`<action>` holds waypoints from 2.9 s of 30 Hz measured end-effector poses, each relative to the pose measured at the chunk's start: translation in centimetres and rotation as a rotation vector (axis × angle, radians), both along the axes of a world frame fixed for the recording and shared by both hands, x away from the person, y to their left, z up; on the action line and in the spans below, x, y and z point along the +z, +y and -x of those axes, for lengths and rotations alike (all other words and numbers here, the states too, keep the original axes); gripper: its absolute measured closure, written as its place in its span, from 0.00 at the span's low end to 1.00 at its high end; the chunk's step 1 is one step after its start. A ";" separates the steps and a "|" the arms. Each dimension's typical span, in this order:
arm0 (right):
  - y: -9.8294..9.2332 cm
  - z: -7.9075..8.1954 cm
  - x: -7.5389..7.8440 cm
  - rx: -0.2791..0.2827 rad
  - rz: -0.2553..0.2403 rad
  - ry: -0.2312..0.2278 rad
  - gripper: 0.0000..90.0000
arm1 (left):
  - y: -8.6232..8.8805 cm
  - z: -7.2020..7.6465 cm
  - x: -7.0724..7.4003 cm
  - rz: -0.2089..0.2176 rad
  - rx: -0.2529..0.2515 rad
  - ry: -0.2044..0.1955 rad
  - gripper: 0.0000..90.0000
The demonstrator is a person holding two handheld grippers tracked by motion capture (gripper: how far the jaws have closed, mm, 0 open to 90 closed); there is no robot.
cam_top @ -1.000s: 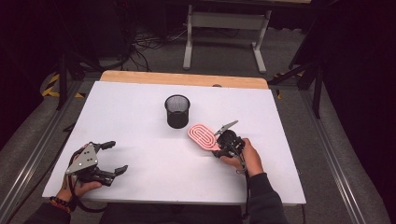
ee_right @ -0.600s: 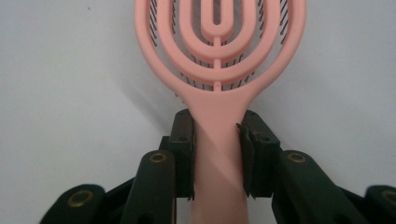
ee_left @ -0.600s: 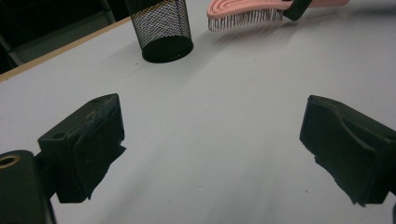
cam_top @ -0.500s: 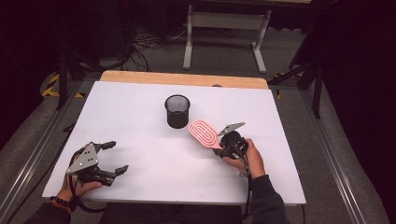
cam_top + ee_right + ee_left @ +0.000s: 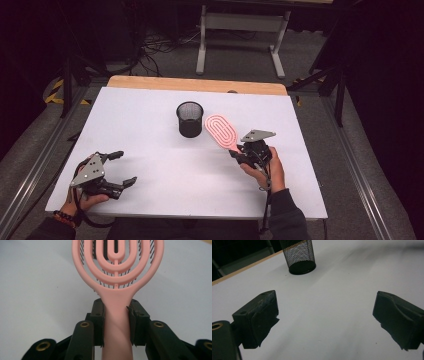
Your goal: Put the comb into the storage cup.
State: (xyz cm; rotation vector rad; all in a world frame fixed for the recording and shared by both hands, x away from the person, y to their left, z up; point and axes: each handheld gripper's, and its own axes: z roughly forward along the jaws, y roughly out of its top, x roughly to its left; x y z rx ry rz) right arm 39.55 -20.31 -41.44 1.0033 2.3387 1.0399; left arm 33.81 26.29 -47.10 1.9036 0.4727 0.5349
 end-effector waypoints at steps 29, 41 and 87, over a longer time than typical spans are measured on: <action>3.9 -1.7 3.3 -0.001 -0.310 -0.313 0.77 | 0.0 0.0 0.0 0.016 -0.005 0.004 0.08; 5.6 -4.3 4.9 0.000 -0.404 -0.372 0.77 | 0.1 0.2 0.0 0.025 -0.008 -0.002 0.08; 13.8 -12.5 1.8 0.038 -0.505 -0.388 0.77 | 0.3 0.1 0.0 0.051 -0.026 0.008 0.08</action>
